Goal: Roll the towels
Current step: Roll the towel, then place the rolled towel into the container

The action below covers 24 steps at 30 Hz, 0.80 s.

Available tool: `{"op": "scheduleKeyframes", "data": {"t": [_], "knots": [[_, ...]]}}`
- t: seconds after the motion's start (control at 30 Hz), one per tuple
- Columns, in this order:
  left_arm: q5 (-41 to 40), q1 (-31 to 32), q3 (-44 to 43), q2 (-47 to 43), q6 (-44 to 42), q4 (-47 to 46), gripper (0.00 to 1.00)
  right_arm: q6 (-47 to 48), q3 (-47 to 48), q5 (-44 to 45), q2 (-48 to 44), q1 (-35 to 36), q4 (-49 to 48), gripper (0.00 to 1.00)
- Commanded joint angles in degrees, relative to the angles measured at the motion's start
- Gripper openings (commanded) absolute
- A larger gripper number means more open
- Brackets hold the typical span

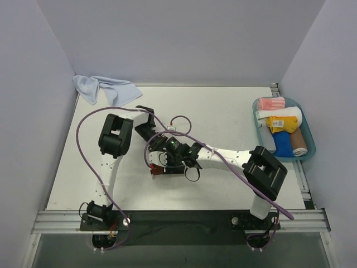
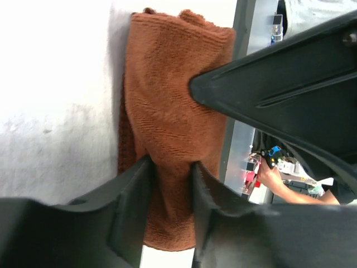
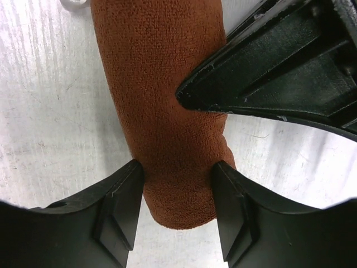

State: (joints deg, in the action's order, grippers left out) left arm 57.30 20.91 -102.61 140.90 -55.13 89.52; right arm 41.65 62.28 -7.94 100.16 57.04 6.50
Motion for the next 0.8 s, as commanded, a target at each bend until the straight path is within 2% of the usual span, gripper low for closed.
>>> {"op": "scheduleKeyframes", "data": {"t": [0.0, 0.03, 0.13, 0.33, 0.57, 0.63, 0.67, 0.77], "knots": [[-10.2, -0.9, 2.2, 0.7, -4.6, -4.1, 0.47, 0.8, -1.2, -4.3, 3.0, 0.3, 3.2, 0.48], [-10.0, -1.1, 2.8, 0.3, -4.7, -3.8, 0.55, 0.5, -1.1, -4.6, 3.1, 0.2, 3.3, 0.47], [-10.2, -2.4, 5.9, -3.2, -2.7, -6.3, 0.62, -0.1, -0.6, -5.4, 3.8, 0.0, 4.9, 0.45], [-10.0, -4.0, 10.8, -9.0, 1.1, -9.8, 0.66, -1.8, 0.9, -7.4, 5.1, -1.9, 6.9, 0.44], [-13.4, -4.1, 19.1, -14.9, 9.6, -20.5, 0.73, -3.9, 2.4, -9.9, 5.6, -3.2, 8.8, 0.44], [-14.1, -4.0, 21.6, -16.9, 10.7, -23.1, 0.76, -4.0, 2.6, -10.2, 5.7, -3.3, 9.4, 0.44], [-14.2, -4.0, 22.1, -17.3, 11.2, -23.3, 0.88, -3.9, 2.7, -10.3, 5.7, -3.2, 9.5, 0.44], [-14.3, -4.1, 23.6, -18.4, 10.9, -23.9, 0.89, -4.0, 2.8, -10.6, 5.9, -3.2, 9.8, 0.44]]}}
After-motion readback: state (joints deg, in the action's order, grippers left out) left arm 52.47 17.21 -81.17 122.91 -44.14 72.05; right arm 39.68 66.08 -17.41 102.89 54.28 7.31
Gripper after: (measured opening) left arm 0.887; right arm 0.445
